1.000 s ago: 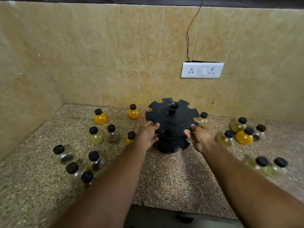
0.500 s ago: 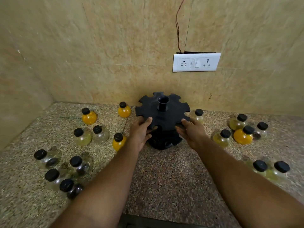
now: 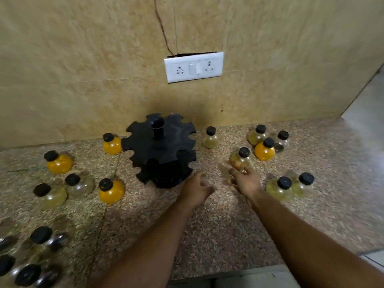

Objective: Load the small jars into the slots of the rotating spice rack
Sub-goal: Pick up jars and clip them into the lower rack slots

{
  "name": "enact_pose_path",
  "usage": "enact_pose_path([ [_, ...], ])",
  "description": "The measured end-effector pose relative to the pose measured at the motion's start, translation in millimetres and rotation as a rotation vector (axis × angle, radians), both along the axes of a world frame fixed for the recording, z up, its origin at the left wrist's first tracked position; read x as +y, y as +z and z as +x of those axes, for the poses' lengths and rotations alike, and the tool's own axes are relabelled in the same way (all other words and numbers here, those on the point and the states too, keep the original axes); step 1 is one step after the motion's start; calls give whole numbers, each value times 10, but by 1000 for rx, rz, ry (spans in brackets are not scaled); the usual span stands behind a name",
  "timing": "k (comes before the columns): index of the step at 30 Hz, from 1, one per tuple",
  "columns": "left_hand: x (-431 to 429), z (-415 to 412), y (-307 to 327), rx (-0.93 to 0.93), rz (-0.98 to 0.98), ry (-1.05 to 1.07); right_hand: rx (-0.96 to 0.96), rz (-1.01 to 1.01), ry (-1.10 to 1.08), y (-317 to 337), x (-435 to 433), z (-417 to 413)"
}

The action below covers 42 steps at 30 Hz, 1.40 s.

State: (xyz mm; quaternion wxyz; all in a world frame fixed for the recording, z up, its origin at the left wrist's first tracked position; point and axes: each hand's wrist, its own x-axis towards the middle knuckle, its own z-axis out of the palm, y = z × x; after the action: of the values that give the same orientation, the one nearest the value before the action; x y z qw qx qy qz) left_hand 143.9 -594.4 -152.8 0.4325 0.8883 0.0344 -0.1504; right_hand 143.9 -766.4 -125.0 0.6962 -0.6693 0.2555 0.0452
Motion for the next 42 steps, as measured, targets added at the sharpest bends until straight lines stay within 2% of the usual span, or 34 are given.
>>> enact_pose_path([
  [2, -244, 71, -118, -99, 147, -135, 16, -129, -21, -95, -216, 89],
  [4, -432, 138, -221, -114, 233, -221, 27, -241, -6, -125, -373, 175],
  [14, -774, 555, -457, 150, 606, -331, -4, -551, 134, -346, -685, 723],
  [18, -766, 630, -541, 234, 638, -352, -26, -604, 207, -417, -728, 860],
  [22, -744, 607, -561, 210, 626, -344, -61, -726, 279, -490, -768, 957],
  [24, -712, 584, -609, 147, 550, -276, -75, -838, 307, -519, -784, 981],
  [25, -696, 563, -622, 103, 452, -193, -89, -869, 317, -527, -777, 979],
  [27, -683, 520, -590, 60, 91, 113, -132, -899, 339, -517, -745, 938],
  [29, -666, 432, -488, 95, -305, 482, -168, -914, 355, -490, -661, 857],
  [33, -463, 272, -443, 173, -874, 965, -276, -883, 457, -405, -414, 648],
  [35, -353, 222, -391, 210, -990, 1052, -309, -876, 541, -382, -270, 591],
  [42, -89, -7, -311, 180, -1037, 1127, -438, -836, 838, -246, 200, 481],
])
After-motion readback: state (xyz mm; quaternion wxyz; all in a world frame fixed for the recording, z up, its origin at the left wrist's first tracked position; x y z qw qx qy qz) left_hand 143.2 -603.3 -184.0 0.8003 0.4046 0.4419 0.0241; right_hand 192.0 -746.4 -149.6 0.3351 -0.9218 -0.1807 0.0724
